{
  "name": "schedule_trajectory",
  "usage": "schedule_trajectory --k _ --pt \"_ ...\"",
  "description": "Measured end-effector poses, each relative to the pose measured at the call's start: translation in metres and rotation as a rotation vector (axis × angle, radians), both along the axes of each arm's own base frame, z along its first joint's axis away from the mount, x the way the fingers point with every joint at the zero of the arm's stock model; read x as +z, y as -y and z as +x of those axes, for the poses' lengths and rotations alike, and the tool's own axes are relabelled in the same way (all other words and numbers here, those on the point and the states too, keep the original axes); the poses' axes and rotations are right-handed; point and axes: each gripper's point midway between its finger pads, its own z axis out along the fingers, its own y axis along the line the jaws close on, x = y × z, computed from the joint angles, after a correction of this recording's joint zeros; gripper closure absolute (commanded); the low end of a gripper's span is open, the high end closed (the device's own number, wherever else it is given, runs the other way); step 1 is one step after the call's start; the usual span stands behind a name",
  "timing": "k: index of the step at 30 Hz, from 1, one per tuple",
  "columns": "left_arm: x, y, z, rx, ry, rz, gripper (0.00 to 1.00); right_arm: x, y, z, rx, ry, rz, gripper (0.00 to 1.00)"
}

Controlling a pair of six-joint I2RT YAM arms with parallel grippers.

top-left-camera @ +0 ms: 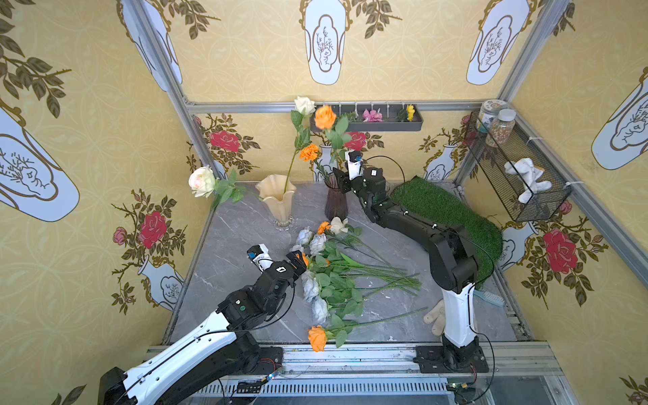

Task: Arrange the flowers in different vases according to their colors
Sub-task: Insert the flower into the vase, then pick up the flower at the center of the board.

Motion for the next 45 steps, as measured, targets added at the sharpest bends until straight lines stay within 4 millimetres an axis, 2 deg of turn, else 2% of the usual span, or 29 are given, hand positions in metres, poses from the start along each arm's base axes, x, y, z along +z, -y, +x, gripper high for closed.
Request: schedule_trajectory --k 3,9,17,20,22,25,33,36,38,41,45 --pt "0.0 0.0 0.001 0.001 0.001 -0.001 0.0 0.007 0.004 -0.005 -0.005 -0.001 0.001 0.23" --pt "0.003 0.001 0.0 -0.003 0.009 -0.013 0.0 0.044 0.019 -0.032 -0.011 0.034 0.02 0.22" --pt "0.005 0.001 -0.001 -0.013 0.025 -0.035 0.0 0.087 0.048 -0.096 -0.015 -0.023 0.059 0.21" --pt "0.005 0.001 -0.003 -0.016 0.027 -0.04 0.0 0.089 0.063 -0.121 -0.02 -0.103 0.068 0.23" --pt "0.005 0.0 -0.004 -0.02 0.03 -0.046 0.0 0.081 0.073 -0.137 -0.026 -0.184 0.056 0.24" --pt "0.004 -0.001 -0.006 -0.023 0.036 -0.057 0.0 0.058 0.086 -0.167 -0.019 -0.335 0.026 0.24" --pt "0.002 -0.003 -0.011 -0.026 0.048 -0.092 0.0 -0.03 0.102 -0.255 0.056 -0.784 -0.136 0.29" --pt "0.002 -0.002 -0.011 -0.03 0.045 -0.098 0.0 -0.057 0.095 -0.283 0.097 -0.887 -0.22 0.31" --pt "0.002 -0.002 -0.012 -0.033 0.042 -0.101 0.0 -0.078 0.082 -0.303 0.146 -0.938 -0.309 0.34" --pt "0.007 -0.003 -0.016 -0.041 0.044 -0.128 0.0 -0.111 0.066 -0.323 0.198 -0.989 -0.442 0.4" --pt "0.012 -0.008 -0.02 -0.032 0.072 -0.175 0.0 -0.138 0.054 -0.343 0.231 -0.992 -0.583 0.4"
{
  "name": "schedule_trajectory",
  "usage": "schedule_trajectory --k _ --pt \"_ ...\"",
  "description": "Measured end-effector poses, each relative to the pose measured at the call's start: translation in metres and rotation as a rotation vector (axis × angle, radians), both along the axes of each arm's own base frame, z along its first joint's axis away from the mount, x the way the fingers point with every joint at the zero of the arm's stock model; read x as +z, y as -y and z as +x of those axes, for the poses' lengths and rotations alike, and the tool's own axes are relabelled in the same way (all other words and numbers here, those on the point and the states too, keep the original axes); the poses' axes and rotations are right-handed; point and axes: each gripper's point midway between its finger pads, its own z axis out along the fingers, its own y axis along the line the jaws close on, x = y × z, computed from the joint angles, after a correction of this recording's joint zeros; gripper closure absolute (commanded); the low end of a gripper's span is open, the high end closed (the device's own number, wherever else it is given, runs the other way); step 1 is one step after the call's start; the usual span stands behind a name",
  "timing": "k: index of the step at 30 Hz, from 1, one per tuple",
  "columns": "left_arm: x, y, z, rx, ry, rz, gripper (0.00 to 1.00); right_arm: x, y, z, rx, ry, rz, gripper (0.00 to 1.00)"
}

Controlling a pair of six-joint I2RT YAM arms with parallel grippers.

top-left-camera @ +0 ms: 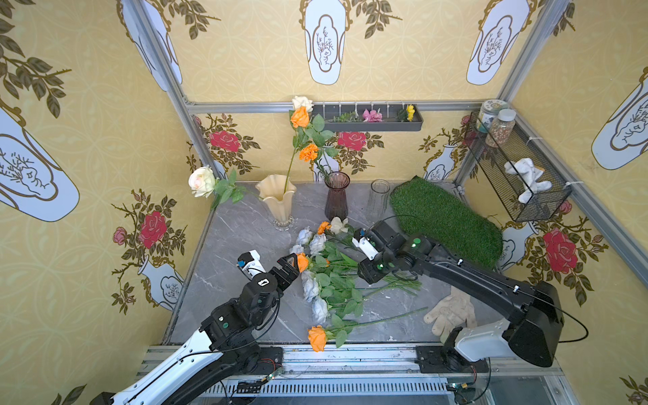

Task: Arrange the flowers in different vases according to their colors
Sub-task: Pick up the flower at the center of the board.

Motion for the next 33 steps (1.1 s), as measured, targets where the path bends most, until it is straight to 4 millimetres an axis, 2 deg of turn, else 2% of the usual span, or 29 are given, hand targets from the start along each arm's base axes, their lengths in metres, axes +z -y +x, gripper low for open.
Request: schedule_trajectory --k 3,7,11,16,27,33 --pt "-0.007 -0.002 -0.001 0.008 -0.015 0.01 0.0 -0.009 -0.014 -0.033 0.126 0.006 -0.036 0.4" --pt "-0.01 -0.002 0.002 0.024 -0.026 0.019 0.0 -0.027 -0.017 -0.078 0.285 0.001 -0.1 0.4" --pt "-0.014 -0.002 0.003 0.035 -0.038 0.019 0.0 -0.042 -0.018 -0.105 0.393 -0.007 -0.159 0.4" --pt "-0.014 -0.002 0.004 0.045 -0.04 0.008 0.0 -0.053 -0.024 -0.116 0.461 -0.018 -0.198 0.39" --pt "-0.012 -0.003 0.003 0.058 -0.037 -0.008 0.0 -0.092 -0.028 -0.122 0.508 -0.1 -0.342 0.39" --pt "-0.01 -0.004 0.003 0.059 -0.03 -0.016 0.0 -0.106 -0.031 -0.137 0.534 -0.129 -0.382 0.41"
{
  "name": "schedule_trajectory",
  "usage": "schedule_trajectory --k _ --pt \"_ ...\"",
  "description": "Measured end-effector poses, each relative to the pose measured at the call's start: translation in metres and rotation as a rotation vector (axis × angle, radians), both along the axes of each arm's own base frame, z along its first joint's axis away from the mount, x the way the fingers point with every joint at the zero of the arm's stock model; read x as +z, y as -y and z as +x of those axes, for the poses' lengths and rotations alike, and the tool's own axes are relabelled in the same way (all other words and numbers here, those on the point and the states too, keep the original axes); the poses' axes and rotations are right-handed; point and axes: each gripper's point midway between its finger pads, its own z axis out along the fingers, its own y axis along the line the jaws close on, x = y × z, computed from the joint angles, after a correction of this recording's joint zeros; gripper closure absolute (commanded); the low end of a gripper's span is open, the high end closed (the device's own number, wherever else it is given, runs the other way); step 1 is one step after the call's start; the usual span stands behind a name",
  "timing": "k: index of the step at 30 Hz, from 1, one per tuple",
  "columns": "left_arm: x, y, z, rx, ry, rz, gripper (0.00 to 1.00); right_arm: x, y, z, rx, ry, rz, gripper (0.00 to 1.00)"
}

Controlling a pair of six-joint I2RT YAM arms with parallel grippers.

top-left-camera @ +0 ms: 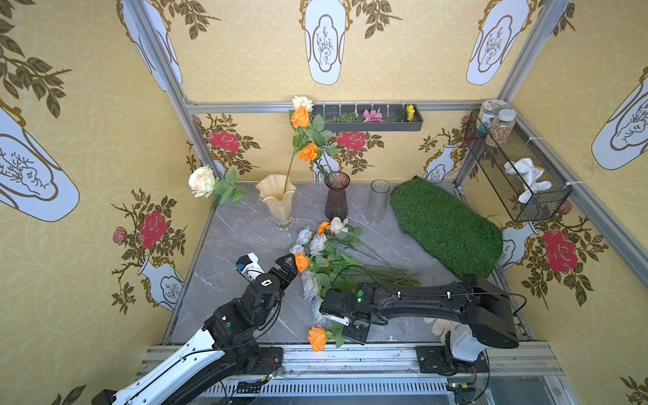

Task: Arrange the flowers in different vases according to their colors
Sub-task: Pick up the flower at the center of the board.

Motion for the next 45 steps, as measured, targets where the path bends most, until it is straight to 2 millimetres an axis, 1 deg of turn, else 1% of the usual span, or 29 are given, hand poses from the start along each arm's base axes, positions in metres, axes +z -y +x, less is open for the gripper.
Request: schedule_trajectory --k 3,6,8,12,20,24,27,28,31,36,38,43,45 --pt "-0.001 -0.001 -0.001 0.0 0.002 -0.002 0.0 -0.006 -0.002 -0.004 0.009 -0.003 -0.017 0.46" --pt "0.0 -0.001 -0.001 0.0 0.006 -0.006 0.0 -0.01 -0.004 0.0 0.002 0.012 -0.028 0.54" --pt "-0.001 -0.002 -0.002 0.0 0.008 -0.009 0.0 -0.013 -0.004 0.001 -0.001 0.016 -0.036 0.57" --pt "-0.001 -0.003 -0.003 0.0 0.011 -0.013 0.0 -0.018 -0.005 0.004 0.002 0.028 -0.055 0.7" --pt "-0.002 -0.004 -0.003 0.0 0.015 -0.017 0.0 -0.017 -0.004 0.01 0.036 0.071 -0.071 0.81" --pt "-0.001 -0.004 -0.003 0.0 0.016 -0.018 0.0 -0.008 -0.006 0.013 0.066 0.114 -0.052 0.91" --pt "-0.001 -0.004 -0.003 0.001 0.016 -0.021 0.0 -0.001 -0.006 0.013 0.096 0.138 -0.043 0.95" --pt "-0.001 -0.004 -0.004 0.002 0.016 -0.022 0.0 0.001 -0.007 0.012 0.102 0.148 -0.037 0.97" --pt "-0.001 -0.004 -0.004 0.006 0.015 -0.034 0.0 0.009 -0.007 0.01 0.141 0.175 -0.03 1.0" --pt "0.0 -0.005 -0.004 0.008 0.017 -0.04 0.0 0.027 -0.006 0.005 0.195 0.214 -0.003 1.0" --pt "0.0 -0.005 -0.004 0.011 0.016 -0.047 0.0 0.037 -0.005 0.005 0.198 0.226 0.022 1.0" --pt "0.0 -0.005 -0.005 0.011 0.015 -0.046 0.0 0.073 -0.008 0.002 0.239 0.276 0.137 1.0" --pt "0.001 -0.006 -0.005 0.013 0.019 -0.049 0.0 0.088 -0.009 0.004 0.239 0.295 0.184 1.0"
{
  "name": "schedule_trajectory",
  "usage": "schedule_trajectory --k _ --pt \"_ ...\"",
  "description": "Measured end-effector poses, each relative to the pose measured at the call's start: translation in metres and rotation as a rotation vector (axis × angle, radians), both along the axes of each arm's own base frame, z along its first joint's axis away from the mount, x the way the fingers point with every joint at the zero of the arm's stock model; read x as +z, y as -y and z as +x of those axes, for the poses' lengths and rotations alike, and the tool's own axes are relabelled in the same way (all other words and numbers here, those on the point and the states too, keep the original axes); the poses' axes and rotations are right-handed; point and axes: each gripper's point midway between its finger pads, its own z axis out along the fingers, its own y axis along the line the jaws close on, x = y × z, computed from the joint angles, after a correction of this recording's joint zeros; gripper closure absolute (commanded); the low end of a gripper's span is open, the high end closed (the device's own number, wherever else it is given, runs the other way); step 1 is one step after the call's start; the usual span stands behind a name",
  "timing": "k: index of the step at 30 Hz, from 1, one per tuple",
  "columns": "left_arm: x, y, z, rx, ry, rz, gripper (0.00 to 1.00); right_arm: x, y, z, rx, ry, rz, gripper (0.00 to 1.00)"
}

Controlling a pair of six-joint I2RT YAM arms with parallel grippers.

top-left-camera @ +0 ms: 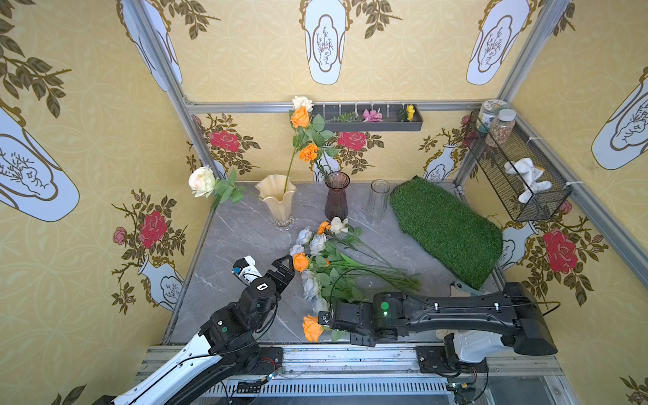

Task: Arrange the flowers in different vases according to their colors
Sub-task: Pick up the flower at the center of the board, then insert the flower into the vase.

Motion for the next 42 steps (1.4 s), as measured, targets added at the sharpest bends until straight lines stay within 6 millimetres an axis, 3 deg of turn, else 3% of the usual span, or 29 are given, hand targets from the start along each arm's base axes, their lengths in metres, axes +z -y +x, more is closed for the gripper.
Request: schedule_trajectory --k 5,14,19,24,28,34,39,42 --pt "-0.001 -0.004 -0.002 0.012 0.005 -0.016 0.0 0.055 0.006 0.032 -0.085 0.041 0.19 1.0" --pt "-0.008 -0.004 -0.001 0.016 -0.016 0.006 0.0 0.203 0.015 0.115 -0.256 0.241 0.736 1.0" --pt "-0.01 -0.003 0.0 0.014 -0.025 0.022 0.0 0.276 0.017 0.18 -0.345 0.403 0.938 1.0" --pt "-0.01 -0.002 0.001 0.009 -0.021 0.034 0.0 0.328 0.029 0.249 -0.429 0.533 1.104 1.0" --pt "-0.005 0.001 0.003 0.005 0.0 0.025 0.0 0.357 0.043 0.303 -0.515 0.59 1.246 1.0" --pt "-0.005 0.003 0.007 0.002 0.01 0.054 0.0 0.386 0.035 0.36 -0.53 0.637 1.415 1.0" --pt "-0.004 0.006 0.011 0.0 0.014 0.076 0.0 0.39 0.028 0.397 -0.543 0.659 1.489 1.0" --pt "-0.002 0.007 0.012 -0.002 0.021 0.085 0.0 0.378 0.018 0.41 -0.545 0.637 1.497 1.0"
